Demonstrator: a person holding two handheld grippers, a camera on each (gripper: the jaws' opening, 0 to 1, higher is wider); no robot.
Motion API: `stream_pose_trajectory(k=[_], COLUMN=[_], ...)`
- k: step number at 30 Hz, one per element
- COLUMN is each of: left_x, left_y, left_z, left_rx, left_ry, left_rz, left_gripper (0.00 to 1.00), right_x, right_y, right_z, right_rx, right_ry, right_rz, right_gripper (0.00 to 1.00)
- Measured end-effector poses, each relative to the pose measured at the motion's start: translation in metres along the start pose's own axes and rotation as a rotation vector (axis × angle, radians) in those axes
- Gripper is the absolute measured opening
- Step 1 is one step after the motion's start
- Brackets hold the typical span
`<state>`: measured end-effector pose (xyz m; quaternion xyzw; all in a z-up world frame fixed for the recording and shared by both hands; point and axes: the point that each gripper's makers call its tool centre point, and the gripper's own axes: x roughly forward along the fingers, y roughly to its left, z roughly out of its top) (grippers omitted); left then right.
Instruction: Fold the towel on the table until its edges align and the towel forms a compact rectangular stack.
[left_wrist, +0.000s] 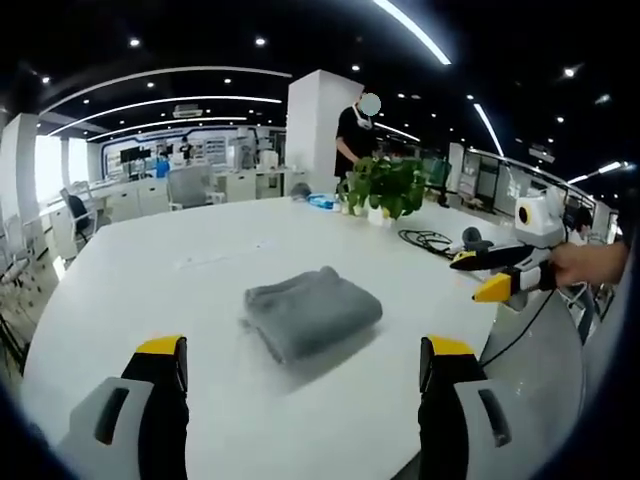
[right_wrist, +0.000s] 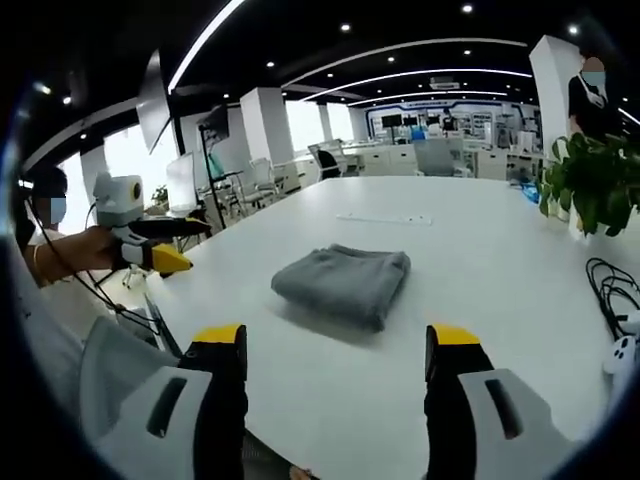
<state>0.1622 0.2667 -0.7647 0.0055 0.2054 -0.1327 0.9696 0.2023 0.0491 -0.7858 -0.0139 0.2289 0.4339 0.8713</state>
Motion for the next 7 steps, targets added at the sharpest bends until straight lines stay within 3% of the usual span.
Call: stream_pose_trajectory(k=[7], left_x=[0.0022], left_y=[0.0007], left_z=[-0.0026], left_rx=[-0.006], left_ry=[0.007], left_rz=[-0.007], left_gripper=[0.99], right_x=[-0.0011], right_y=[-0.0027], right_z=[0.0006], right_rx=[0.001], right_ry=[0.001], right_rz=[-0.007], right_gripper=[0.72])
